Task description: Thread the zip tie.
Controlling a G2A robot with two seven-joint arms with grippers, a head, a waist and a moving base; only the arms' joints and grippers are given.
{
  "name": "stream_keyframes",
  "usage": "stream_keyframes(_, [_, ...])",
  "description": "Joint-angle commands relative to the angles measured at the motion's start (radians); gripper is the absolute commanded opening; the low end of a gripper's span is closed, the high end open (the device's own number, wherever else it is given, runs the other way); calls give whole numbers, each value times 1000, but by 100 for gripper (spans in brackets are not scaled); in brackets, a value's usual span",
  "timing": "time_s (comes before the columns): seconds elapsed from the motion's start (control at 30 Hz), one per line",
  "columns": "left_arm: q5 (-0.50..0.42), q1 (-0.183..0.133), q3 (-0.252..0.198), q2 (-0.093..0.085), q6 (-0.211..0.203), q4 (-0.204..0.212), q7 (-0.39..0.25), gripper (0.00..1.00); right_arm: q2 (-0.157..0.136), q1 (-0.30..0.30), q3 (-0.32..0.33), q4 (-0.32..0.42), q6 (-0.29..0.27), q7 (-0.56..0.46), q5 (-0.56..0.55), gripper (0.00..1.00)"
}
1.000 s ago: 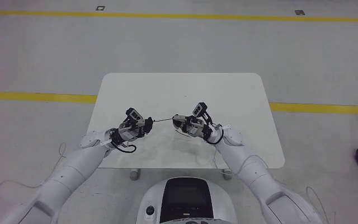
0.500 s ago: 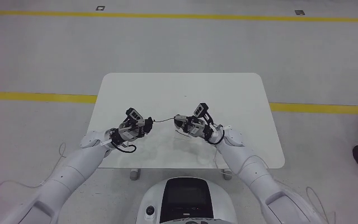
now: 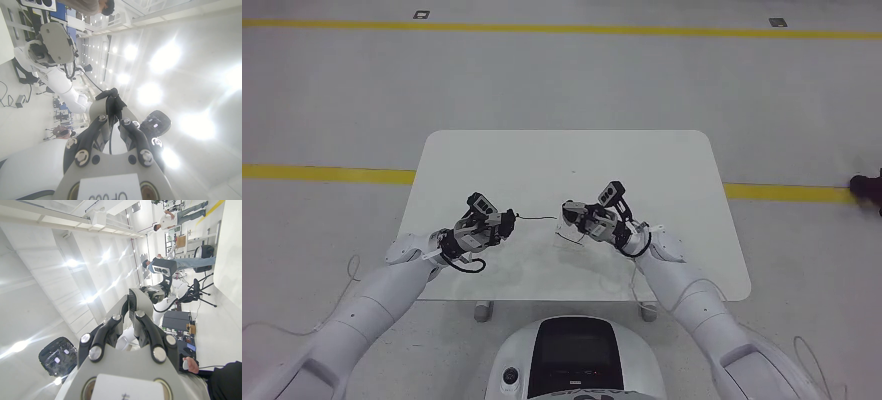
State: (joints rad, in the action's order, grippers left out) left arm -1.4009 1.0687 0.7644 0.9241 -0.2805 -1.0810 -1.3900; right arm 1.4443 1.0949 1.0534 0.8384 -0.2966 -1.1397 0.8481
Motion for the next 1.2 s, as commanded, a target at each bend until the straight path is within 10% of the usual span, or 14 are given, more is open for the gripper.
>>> stream_keyframes(0.0, [0, 0, 0, 0, 0, 0, 0, 0, 0, 0, 0, 0, 0, 0, 0, 100])
stream_keyframes(0.27, [16, 6, 10, -1, 16, -16, 28, 0, -5, 9, 5, 17, -20, 54, -45, 100])
stream_keyframes(0.5, [164, 26, 79, -41, 72, -25, 0, 0, -41, 71, 66, 135, -43, 213, -277, 100])
stream_keyframes(0.73, [262, 91, 140, -87, 80, -149, 0, 0, -57, 141, 112, 285, -43, 254, -382, 100])
stream_keyframes(1.17, [217, 102, 163, -84, 105, -185, 0, 0, -64, 171, 134, 341, -43, 296, -400, 100])
